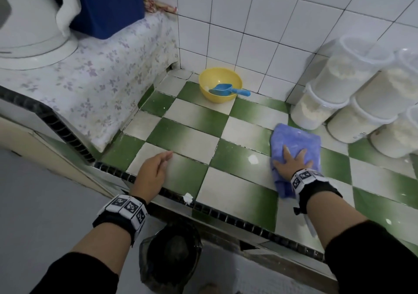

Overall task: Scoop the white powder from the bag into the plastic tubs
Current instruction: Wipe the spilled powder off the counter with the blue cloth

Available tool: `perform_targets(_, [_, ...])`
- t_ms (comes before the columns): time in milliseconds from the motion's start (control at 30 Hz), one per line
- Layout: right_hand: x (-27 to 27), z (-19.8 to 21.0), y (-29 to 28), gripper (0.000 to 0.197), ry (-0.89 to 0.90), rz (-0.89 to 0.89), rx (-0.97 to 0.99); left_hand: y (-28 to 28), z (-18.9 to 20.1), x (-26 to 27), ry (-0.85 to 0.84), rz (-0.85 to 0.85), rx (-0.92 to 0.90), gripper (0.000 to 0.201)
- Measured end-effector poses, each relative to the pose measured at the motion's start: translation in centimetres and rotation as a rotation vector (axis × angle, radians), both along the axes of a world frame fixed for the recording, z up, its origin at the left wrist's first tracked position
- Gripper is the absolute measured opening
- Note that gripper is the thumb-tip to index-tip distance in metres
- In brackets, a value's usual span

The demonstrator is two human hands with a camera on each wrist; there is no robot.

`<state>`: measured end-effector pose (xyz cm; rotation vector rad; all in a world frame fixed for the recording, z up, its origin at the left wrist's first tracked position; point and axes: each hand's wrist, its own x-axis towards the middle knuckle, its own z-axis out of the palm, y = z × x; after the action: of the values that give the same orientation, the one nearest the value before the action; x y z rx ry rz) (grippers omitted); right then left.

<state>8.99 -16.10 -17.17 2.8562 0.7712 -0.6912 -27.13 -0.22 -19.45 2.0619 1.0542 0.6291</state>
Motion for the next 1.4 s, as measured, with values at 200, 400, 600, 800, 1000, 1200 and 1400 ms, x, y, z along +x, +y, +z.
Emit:
perform_targets(200, [-5.4,0.5,4.0,0.065,-0.059,0.373,-0.013,-0.7,-1.5,-0.2,0.11,-0.103,0.258,0.05])
perform_targets(400, [-16.5,3.1,3.5,0.057,0.027,0.711,0.195,-1.2,-0.7,0.3,0.015,0.002,0.191,0.047])
perform_targets(600, [-23.7,2.8,-0.1,0.057,0.222,0.817,0.306,-2.2,-0.7,-0.6,-0.181,0.238,-0.015,0.051])
perform_targets(800, [-21.1,3.5,-5.2,0.056,0.49,0.551,0.677,-3.9,0.1,0.2,-0.152,0.152,0.03,0.054])
perform_targets(1000, [-13.2,6.6,-15.4,0.046,0.168,-0.09,1.138,-7.9,1.5,5.7,-0.097,0.006,0.093,0.05])
perform_targets(1200, [-4.3,3.7,-25.0,0.075,-0.155,-0.159,0.626,-10.6,-0.4,8.7,0.06,-0.16,0.22,0.052])
perform_targets(1400, [-1.4,-3.3,-24.5,0.083,-0.236,-0.1,0.2,-13.5,-1.4,10.6,0.2,-0.278,0.401,0.05])
